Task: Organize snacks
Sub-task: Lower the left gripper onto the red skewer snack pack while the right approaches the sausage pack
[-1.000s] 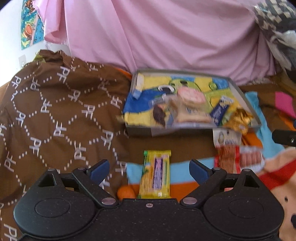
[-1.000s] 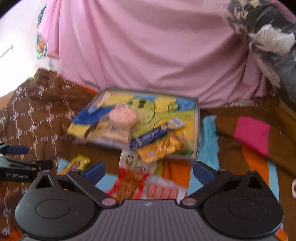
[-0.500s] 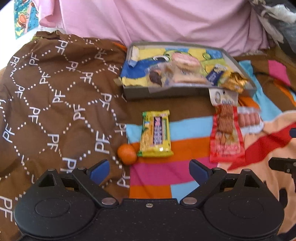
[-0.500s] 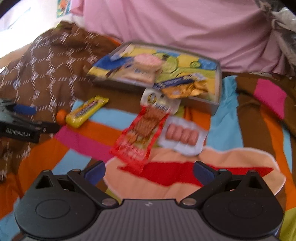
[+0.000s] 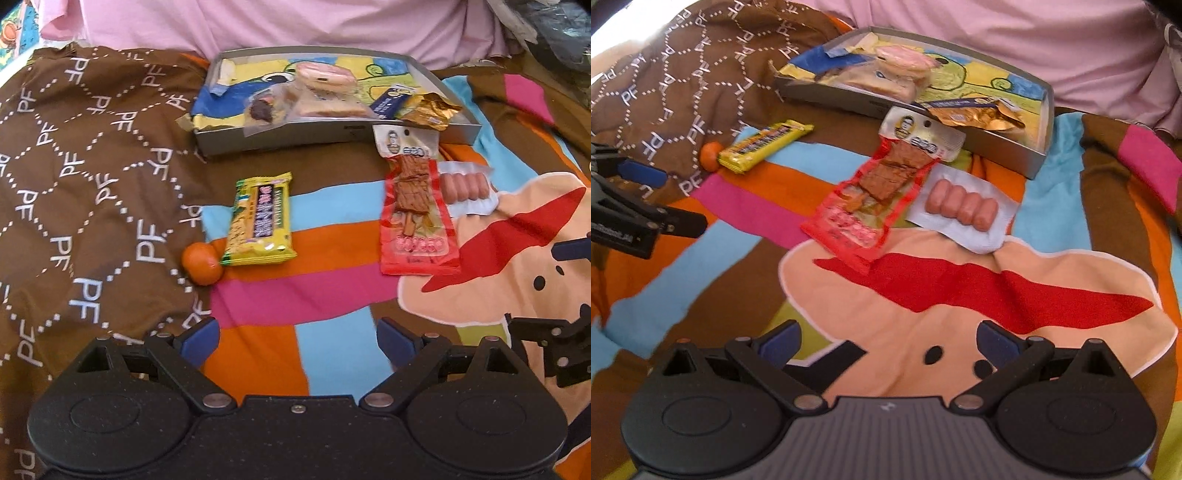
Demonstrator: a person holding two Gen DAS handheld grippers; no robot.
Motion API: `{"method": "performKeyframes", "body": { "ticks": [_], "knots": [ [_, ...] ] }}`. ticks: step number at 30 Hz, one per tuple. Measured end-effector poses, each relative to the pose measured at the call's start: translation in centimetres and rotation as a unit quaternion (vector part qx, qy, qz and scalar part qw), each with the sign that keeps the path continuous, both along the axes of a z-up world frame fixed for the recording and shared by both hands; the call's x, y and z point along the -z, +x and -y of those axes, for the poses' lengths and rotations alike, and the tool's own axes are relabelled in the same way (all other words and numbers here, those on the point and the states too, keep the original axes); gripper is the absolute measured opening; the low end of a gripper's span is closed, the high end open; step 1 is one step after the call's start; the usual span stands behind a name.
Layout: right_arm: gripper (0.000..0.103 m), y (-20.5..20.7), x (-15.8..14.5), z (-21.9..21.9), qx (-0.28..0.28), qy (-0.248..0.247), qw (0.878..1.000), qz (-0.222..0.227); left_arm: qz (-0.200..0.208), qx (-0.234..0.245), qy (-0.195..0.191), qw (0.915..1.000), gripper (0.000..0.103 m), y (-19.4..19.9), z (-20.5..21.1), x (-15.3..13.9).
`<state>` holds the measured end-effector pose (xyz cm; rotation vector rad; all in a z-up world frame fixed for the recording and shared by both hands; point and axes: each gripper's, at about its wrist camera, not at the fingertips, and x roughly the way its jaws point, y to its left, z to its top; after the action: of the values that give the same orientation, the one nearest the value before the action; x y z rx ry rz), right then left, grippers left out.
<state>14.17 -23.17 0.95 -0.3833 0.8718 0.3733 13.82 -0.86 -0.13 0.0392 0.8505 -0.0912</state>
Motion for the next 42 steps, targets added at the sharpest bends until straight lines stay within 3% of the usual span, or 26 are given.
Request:
{"method": "performKeyframes", "body": {
  "ticks": [10,19,29,34,42],
  "knots": [
    [0.103,2.2,0.4,1.4,0.007,-0.025,1.0,0.017,0.014,0.021,-0.002,0.9997,0.092,2.0,2.5,-0.1],
    [0.103,5.0,-0.3,2.3,-0.006,-0.049,0.996,0.072,0.044,0.03,0.0,0.9986,0.092,5.0,4.9,-0.6],
    [0.103,7.7,0.6,2.3,-0.083,-0.108,0.983,0.123,0.057,0.052,-0.016,0.9969,0.092,9.1,7.5,-0.3],
    [0.103,9.0,1.6,1.9,-0.128,-0.144,0.971,0.144,0.05,0.072,-0.011,0.9961,0.092,10.7,8.9,0.6],
    [0.103,9.1,3.8,1.1,-0.24,-0.193,0.932,0.191,0.048,0.094,-0.005,0.9944,0.092,12.0,10.1,1.5]
  ]
}}
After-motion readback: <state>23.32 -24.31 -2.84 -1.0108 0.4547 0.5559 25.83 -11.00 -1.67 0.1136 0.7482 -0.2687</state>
